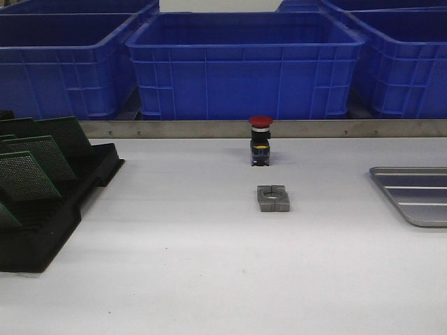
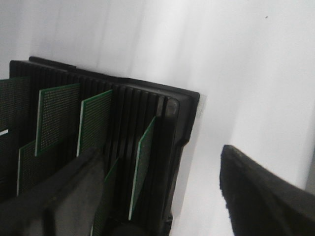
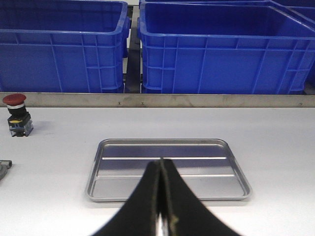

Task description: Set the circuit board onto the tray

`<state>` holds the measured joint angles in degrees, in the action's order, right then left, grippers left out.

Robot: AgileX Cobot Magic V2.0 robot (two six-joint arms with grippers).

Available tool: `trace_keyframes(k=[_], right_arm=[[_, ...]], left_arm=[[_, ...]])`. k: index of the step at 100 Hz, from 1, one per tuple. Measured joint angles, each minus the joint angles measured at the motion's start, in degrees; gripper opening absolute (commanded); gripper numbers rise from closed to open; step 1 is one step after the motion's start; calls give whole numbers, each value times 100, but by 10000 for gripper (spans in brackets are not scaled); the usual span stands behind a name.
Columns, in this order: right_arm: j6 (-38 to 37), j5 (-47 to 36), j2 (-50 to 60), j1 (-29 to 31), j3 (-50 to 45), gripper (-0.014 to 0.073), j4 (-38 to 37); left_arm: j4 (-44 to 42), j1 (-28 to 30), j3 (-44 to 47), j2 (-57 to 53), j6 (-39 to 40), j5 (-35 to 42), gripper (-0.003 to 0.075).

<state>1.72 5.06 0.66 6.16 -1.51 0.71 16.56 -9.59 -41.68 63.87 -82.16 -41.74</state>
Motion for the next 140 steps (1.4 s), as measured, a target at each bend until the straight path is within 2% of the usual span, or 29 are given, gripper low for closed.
trace_keyframes(k=[53, 60, 79, 97, 123, 140], right_arm=[[0, 0, 0, 0, 0, -113, 0], [0, 0, 0, 0, 0, -113, 0], [0, 0, 0, 0, 0, -113, 0], [0, 0, 0, 0, 0, -113, 0], [0, 0, 0, 0, 0, -113, 0], [0, 0, 0, 0, 0, -113, 0]], left_arm=[[0, -80, -36, 1547, -116, 1082, 445], [0, -80, -36, 1624, -116, 1091, 395], [0, -90, -36, 1637, -116, 1116, 153], [0, -90, -47, 1637, -116, 1129, -20], [-88, -90, -47, 1612, -170, 1174, -20], [-100, -123, -47, 1180, -170, 766, -20]])
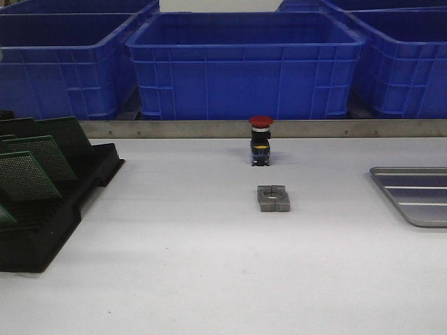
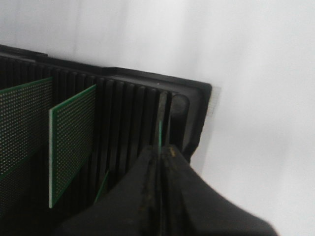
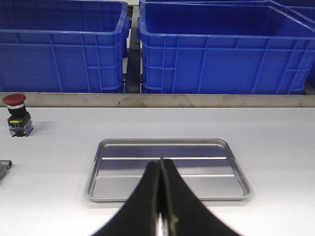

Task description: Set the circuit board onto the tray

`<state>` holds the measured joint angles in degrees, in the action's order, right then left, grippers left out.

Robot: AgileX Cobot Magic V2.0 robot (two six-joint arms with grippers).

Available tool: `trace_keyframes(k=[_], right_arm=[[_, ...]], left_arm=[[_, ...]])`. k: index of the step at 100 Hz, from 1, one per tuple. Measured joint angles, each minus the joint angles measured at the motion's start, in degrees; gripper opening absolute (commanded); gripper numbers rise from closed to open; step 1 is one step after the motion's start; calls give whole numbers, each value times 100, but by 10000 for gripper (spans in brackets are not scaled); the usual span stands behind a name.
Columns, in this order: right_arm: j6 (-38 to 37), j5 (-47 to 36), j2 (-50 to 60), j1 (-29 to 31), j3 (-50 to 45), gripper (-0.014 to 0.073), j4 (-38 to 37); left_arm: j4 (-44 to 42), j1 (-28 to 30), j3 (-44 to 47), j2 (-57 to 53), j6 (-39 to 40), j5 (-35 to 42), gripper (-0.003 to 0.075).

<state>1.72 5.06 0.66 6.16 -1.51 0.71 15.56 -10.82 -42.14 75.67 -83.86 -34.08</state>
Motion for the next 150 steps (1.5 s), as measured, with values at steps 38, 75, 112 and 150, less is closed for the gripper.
trace_keyframes(k=[38, 75, 112, 150], right_arm=[[0, 0, 0, 0, 0, -113, 0], [0, 0, 0, 0, 0, -113, 0], [0, -10, 0, 0, 0, -110, 181], [0, 762, -17, 0, 375, -111, 1373]], left_arm=[[1022, -3, 0, -1239, 0, -678, -20], [2816, -591, 0, -1268, -243, -928, -20], [4274, -1423, 0, -1101, -407, -918, -20], [4528, -1537, 0, -855, -577, -873, -20]])
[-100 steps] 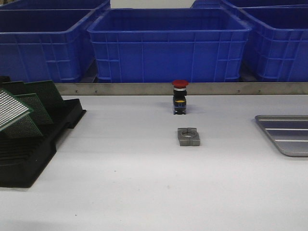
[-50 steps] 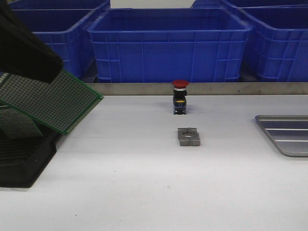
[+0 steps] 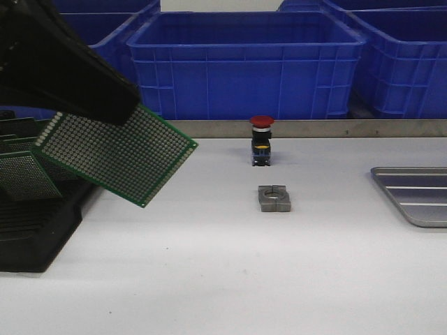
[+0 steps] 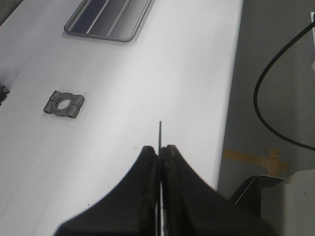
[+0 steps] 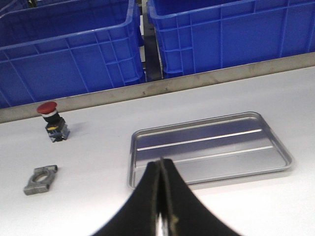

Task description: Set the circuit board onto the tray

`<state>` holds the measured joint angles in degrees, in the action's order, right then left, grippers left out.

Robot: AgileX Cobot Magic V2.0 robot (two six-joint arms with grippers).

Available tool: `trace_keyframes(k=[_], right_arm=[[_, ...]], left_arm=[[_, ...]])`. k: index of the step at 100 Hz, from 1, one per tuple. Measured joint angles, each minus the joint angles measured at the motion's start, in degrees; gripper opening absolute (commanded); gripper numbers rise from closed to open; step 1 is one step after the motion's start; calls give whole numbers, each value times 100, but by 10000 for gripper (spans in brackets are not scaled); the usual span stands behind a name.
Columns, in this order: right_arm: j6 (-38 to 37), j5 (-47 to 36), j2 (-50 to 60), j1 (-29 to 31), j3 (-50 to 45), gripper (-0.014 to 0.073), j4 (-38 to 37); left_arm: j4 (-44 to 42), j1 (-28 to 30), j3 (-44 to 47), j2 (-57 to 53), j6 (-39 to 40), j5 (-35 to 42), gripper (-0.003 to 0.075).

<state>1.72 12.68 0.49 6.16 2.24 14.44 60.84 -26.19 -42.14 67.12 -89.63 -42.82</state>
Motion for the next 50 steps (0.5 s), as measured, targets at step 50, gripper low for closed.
trace_keyframes(k=[50], right_arm=[[531, 1972, -2611, -11, 1971, 7, 356]], left_arm=[[13, 0, 0, 3, -3, 78, -20]])
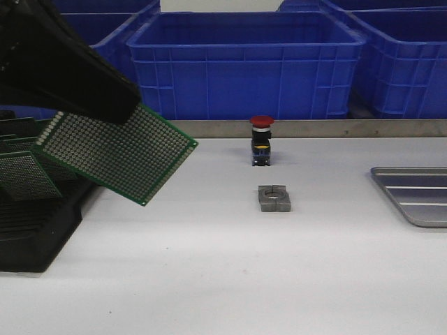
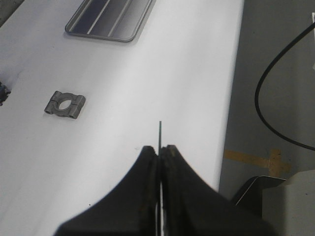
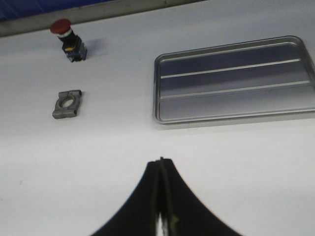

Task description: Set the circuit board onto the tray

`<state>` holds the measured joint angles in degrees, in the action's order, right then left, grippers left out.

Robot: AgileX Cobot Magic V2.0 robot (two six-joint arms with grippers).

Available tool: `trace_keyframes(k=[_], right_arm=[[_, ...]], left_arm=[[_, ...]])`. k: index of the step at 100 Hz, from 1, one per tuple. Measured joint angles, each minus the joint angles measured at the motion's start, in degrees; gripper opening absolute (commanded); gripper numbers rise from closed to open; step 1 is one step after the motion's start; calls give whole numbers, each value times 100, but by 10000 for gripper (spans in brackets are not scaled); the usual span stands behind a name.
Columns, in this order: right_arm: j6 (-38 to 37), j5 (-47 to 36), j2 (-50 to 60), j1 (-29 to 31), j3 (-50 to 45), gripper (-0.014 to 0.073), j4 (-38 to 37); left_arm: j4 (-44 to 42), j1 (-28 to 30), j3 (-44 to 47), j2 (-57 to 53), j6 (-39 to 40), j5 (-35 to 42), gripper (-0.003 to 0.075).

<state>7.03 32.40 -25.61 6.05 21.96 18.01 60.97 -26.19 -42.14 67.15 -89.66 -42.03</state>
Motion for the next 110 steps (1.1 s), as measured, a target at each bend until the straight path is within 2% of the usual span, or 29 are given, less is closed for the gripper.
trace_keyframes(k=[11, 19, 24, 57, 77, 110], right_arm=[[518, -238, -339, -268, 50, 229, 288], [948, -471, -482, -713, 50, 334, 514], [1206, -586, -566, -1032, 62, 360, 620], [1973, -555, -1849, -3046, 786, 360, 825], [3005, -603, -3016, -4096, 1496, 360, 835], [3974, -822, -4741, -5033, 2655, 360, 1021]], left_arm=[[0, 0, 0, 0, 0, 99, -20], [4, 0, 0, 0, 0, 140, -20], [14, 0, 0, 0, 0, 140, -20], [13, 0, 0, 0, -10, 149, -20], [13, 0, 0, 0, -10, 149, -20], [13, 0, 0, 0, -10, 149, -20]])
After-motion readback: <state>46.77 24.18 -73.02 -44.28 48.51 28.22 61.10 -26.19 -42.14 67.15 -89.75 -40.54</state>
